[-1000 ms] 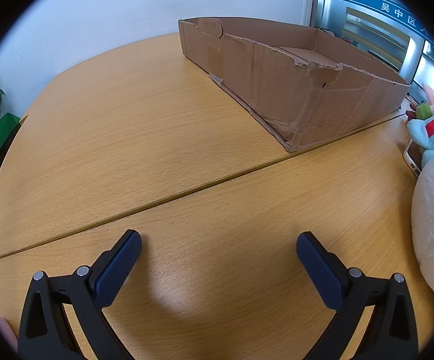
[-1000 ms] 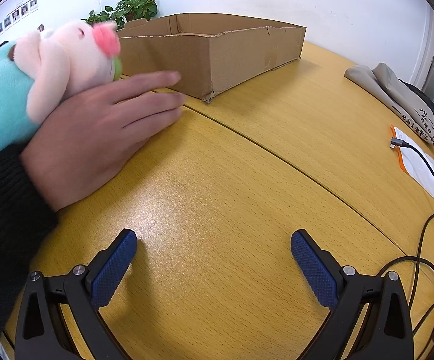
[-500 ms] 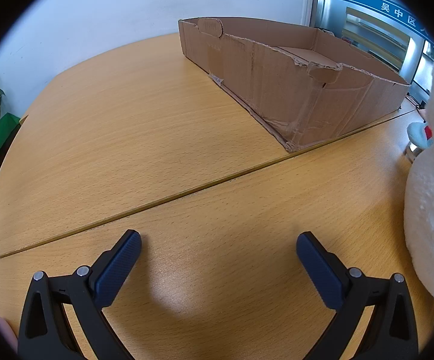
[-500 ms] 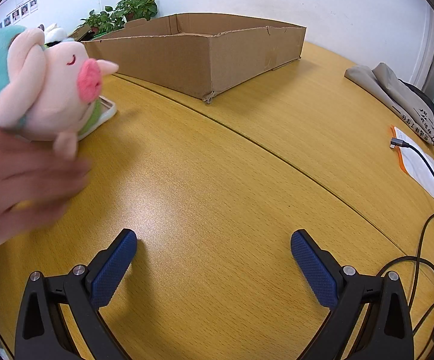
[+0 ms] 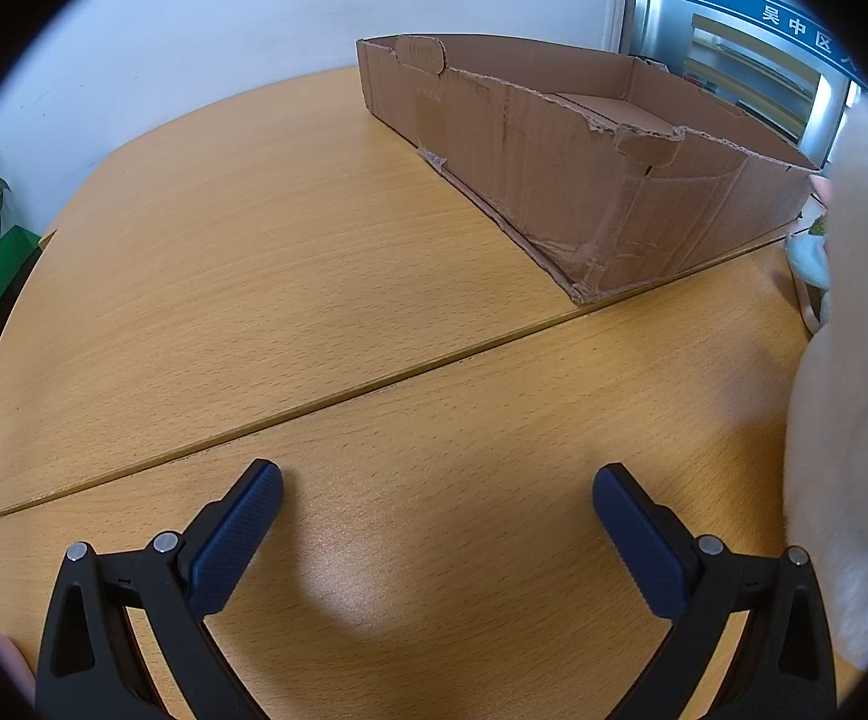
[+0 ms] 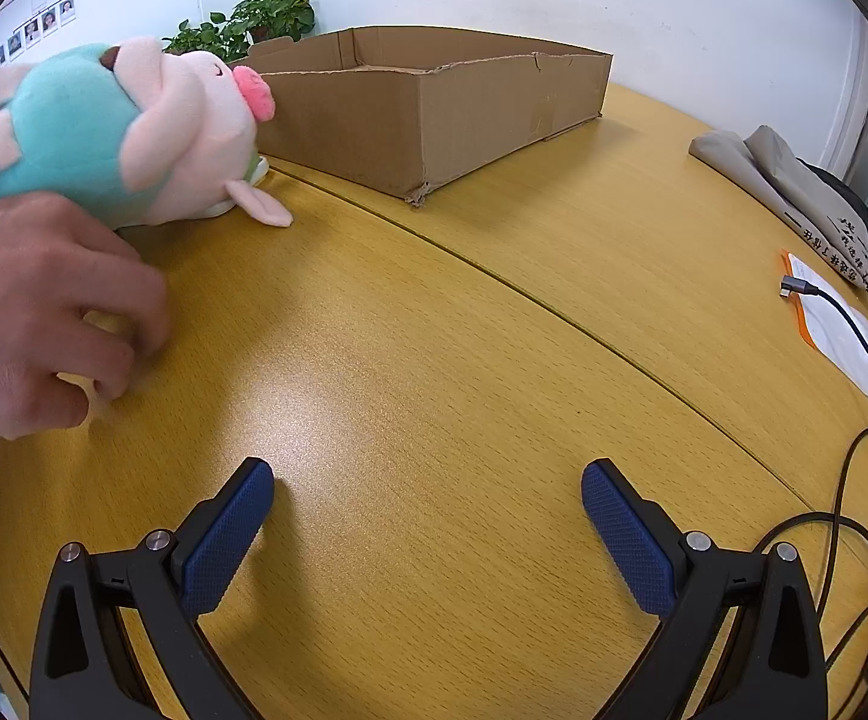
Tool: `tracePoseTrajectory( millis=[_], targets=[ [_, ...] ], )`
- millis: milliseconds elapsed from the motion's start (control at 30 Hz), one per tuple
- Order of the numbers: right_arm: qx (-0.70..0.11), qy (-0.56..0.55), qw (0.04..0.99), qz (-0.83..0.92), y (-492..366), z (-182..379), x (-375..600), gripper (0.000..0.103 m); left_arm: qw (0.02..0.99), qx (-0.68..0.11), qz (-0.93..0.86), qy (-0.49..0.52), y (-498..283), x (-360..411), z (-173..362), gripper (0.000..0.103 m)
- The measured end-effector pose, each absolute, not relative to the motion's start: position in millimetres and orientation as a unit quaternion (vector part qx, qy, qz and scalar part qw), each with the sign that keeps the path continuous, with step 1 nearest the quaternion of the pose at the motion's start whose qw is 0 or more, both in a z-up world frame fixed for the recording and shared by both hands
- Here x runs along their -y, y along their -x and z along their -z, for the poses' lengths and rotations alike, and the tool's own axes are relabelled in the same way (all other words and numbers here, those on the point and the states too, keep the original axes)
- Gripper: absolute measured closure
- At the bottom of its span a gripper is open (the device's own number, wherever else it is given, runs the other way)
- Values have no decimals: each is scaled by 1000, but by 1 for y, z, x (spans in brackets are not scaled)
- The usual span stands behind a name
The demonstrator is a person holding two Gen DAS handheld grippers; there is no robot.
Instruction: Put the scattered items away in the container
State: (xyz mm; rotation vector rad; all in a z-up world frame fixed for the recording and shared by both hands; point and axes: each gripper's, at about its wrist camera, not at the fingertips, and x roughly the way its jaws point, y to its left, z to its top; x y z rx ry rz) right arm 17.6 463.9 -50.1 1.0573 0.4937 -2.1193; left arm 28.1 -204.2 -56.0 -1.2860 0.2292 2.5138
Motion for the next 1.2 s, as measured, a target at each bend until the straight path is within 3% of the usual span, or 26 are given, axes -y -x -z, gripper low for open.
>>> tracePoseTrajectory(
  millis=[1200],
  targets=[
    [-190, -409, 353, 820, -17, 50, -464, 0, 154, -80, -877, 448, -26, 208, 56, 0]
  ],
)
